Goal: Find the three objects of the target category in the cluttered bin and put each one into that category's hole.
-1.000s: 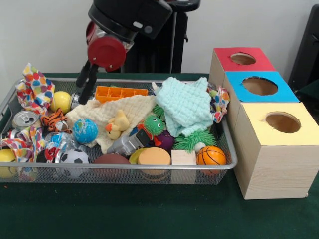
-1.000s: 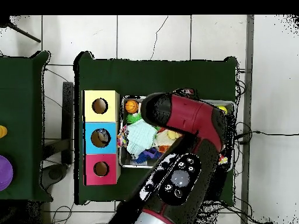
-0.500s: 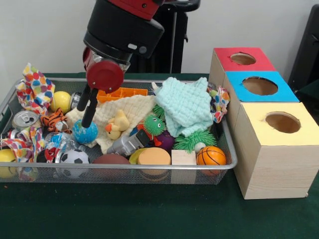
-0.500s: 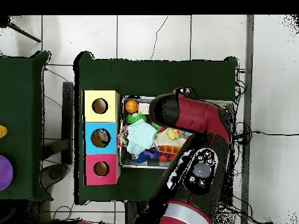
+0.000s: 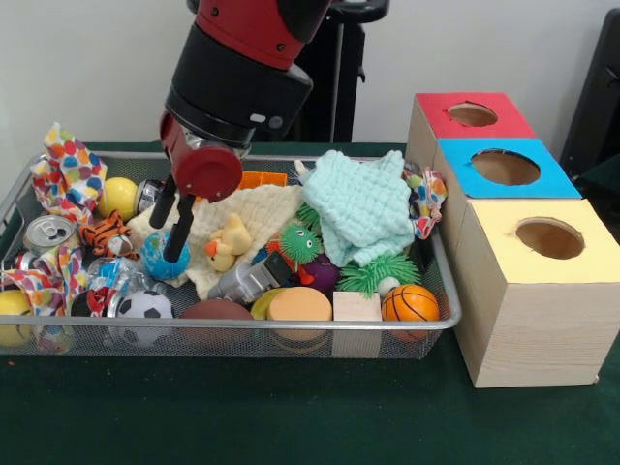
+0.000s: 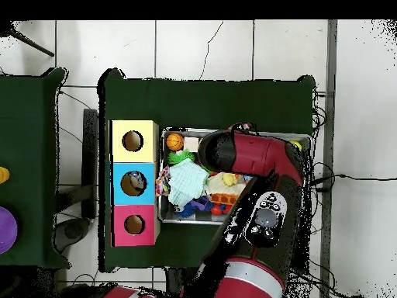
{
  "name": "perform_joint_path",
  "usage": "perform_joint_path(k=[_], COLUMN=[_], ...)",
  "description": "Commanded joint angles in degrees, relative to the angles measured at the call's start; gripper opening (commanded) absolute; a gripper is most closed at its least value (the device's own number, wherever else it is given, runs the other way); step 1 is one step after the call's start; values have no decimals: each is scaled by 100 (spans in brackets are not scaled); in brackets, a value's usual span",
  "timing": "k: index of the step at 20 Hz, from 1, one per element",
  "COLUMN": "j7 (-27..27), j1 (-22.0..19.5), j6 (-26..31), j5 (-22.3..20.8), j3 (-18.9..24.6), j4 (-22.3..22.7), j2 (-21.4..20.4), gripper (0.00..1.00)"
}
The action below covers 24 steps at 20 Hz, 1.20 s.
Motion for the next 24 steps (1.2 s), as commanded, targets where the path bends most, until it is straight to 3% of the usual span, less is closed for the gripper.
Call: perform_joint_path(k=[1, 12, 24], j7=[-849, -747, -742], j1=[-140, -276, -372], j6=[30, -249, -319], j5=[-490, -913, -1263], j3=[704, 715, 771], j4=[332, 52, -83], j2=[313, 657, 725], gripper=[100, 100, 100])
